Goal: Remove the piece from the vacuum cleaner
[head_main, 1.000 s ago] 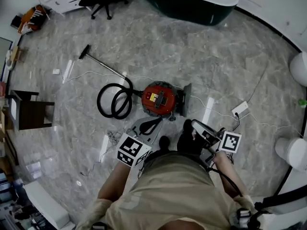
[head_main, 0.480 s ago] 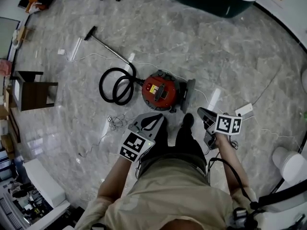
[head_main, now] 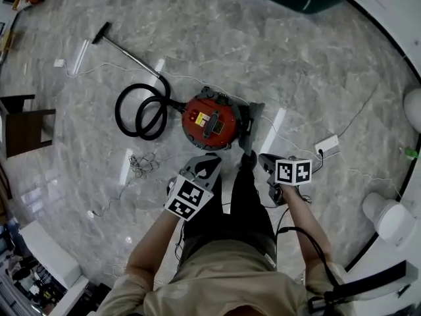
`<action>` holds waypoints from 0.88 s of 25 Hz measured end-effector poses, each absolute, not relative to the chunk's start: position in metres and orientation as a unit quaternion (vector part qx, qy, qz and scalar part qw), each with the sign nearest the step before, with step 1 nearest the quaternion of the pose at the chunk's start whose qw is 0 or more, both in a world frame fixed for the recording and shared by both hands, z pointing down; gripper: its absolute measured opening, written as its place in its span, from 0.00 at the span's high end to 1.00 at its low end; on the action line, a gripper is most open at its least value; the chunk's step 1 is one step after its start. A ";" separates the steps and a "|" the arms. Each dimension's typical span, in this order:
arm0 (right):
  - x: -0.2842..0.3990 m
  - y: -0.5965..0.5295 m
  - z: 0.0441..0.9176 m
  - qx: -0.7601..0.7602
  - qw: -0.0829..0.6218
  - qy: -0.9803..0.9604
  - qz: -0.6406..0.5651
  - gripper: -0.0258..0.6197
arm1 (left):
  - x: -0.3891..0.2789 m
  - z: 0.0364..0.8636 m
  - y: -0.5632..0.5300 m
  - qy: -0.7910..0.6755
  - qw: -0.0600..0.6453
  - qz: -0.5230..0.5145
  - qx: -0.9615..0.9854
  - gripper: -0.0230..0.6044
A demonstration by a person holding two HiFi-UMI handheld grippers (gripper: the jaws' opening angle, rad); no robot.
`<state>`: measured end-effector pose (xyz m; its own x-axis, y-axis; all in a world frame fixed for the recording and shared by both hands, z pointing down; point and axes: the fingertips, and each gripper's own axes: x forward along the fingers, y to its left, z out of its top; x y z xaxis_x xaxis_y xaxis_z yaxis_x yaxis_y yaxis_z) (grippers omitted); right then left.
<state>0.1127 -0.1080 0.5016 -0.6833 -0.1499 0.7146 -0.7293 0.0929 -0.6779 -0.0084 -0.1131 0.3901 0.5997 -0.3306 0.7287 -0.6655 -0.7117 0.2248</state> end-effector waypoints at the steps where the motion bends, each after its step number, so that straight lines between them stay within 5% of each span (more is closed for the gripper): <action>1: 0.111 -0.109 0.512 0.321 0.247 -0.692 0.597 0.96 | -0.011 0.399 -0.112 -0.285 0.251 0.340 0.860 0.96; 9: 0.137 -0.145 0.597 0.436 0.157 -0.632 0.621 0.96 | -0.023 0.471 -0.092 -0.257 0.300 0.330 0.858 0.96; 22: 0.152 -0.147 0.707 0.463 0.189 -0.633 0.591 0.92 | 0.002 0.578 -0.063 -0.237 0.359 0.313 0.846 0.96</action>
